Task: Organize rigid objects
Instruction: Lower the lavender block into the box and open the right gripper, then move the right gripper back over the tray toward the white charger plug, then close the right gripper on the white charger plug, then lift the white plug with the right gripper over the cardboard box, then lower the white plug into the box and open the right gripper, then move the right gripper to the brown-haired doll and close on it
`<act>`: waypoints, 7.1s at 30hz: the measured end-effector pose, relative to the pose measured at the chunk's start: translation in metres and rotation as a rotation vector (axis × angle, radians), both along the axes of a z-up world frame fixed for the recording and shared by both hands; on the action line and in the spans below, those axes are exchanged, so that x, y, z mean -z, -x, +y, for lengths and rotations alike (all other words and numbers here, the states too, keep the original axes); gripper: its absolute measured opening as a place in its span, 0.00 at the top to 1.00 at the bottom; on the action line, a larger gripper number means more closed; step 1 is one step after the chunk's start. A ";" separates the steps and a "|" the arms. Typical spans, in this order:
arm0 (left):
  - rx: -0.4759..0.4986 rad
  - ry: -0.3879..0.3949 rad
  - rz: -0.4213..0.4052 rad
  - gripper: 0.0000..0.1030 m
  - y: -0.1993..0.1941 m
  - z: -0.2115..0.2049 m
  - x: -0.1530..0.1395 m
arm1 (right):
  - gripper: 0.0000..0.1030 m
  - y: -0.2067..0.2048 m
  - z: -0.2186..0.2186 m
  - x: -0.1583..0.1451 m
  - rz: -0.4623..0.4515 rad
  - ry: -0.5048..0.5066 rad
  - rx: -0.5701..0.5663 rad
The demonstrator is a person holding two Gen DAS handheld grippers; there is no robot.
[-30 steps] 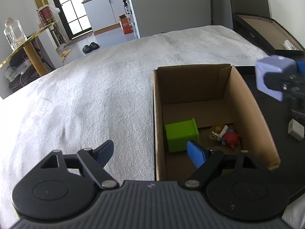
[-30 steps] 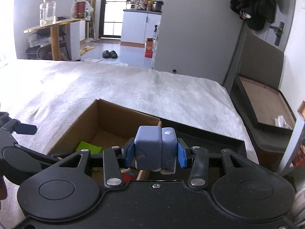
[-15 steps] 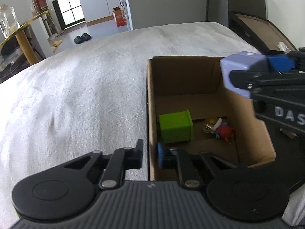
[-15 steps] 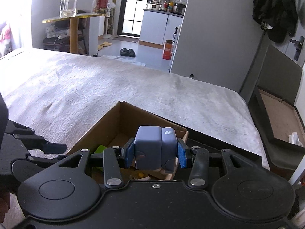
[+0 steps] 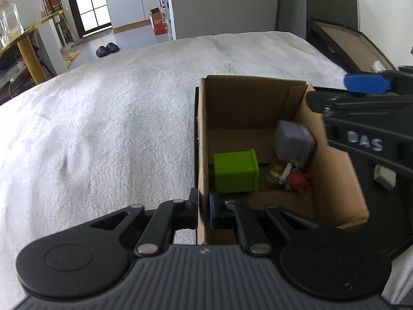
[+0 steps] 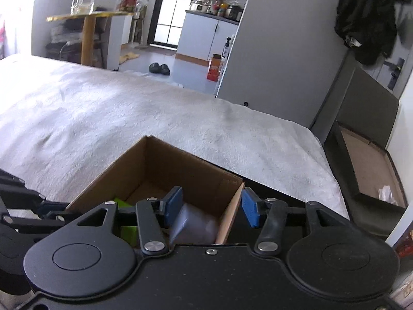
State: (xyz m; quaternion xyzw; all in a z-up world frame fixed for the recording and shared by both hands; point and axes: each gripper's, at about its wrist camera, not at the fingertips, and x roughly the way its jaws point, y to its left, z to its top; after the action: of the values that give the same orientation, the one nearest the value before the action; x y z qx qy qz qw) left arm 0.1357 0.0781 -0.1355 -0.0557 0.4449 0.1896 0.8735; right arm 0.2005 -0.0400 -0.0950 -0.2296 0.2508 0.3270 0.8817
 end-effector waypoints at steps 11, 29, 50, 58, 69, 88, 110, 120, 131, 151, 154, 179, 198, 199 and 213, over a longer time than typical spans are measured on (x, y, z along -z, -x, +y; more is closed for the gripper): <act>-0.025 -0.030 0.013 0.92 -0.006 -0.006 -0.004 | 0.49 0.004 -0.033 0.010 0.064 0.015 0.037; -0.034 -0.155 0.048 0.40 -0.012 -0.027 -0.012 | 0.39 -0.003 -0.086 0.024 0.116 0.016 0.120; -0.039 -0.230 0.109 0.21 -0.033 -0.040 -0.002 | 0.39 -0.046 -0.145 0.067 0.205 0.040 0.231; -0.060 -0.239 0.136 0.21 -0.040 -0.040 0.003 | 0.39 -0.066 -0.160 0.085 0.235 0.054 0.255; -0.064 -0.262 0.152 0.21 -0.051 -0.044 0.006 | 0.42 -0.088 -0.169 0.108 0.297 0.069 0.270; -0.075 -0.235 0.131 0.21 -0.044 -0.038 0.004 | 0.64 -0.076 -0.164 0.096 0.310 0.037 0.244; -0.087 -0.163 0.056 0.21 -0.025 -0.024 -0.010 | 0.64 -0.050 -0.125 0.019 0.180 -0.030 0.164; -0.076 -0.135 0.043 0.21 -0.019 -0.018 -0.006 | 0.64 -0.040 -0.101 0.002 0.153 -0.043 0.128; -0.061 -0.047 0.044 0.54 -0.015 -0.008 0.005 | 0.64 -0.026 -0.069 -0.006 0.133 -0.046 0.077; -0.038 -0.014 0.013 0.93 -0.007 -0.003 0.004 | 0.64 -0.006 -0.028 0.001 0.132 -0.025 -0.016; -0.039 -0.013 0.011 0.93 -0.006 -0.002 0.002 | 0.63 -0.007 -0.023 0.000 0.105 -0.017 -0.029; -0.036 -0.113 0.042 0.56 -0.016 -0.021 -0.009 | 0.54 -0.016 -0.096 0.017 0.154 -0.018 0.139; -0.055 -0.215 0.064 0.23 -0.031 -0.037 -0.010 | 0.51 -0.048 -0.149 0.032 0.165 -0.045 0.240; -0.059 -0.216 0.067 0.22 -0.033 -0.036 -0.010 | 0.50 -0.051 -0.150 0.033 0.171 -0.048 0.243; -0.088 -0.277 0.103 0.22 -0.048 -0.038 -0.002 | 0.43 -0.091 -0.162 0.068 0.221 -0.044 0.295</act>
State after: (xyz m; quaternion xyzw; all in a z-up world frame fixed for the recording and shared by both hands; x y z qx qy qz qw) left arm 0.1834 0.0398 -0.1337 0.0559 0.4559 0.2897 0.8397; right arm 0.2918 -0.2018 -0.1634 -0.1337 0.3701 0.2226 0.8920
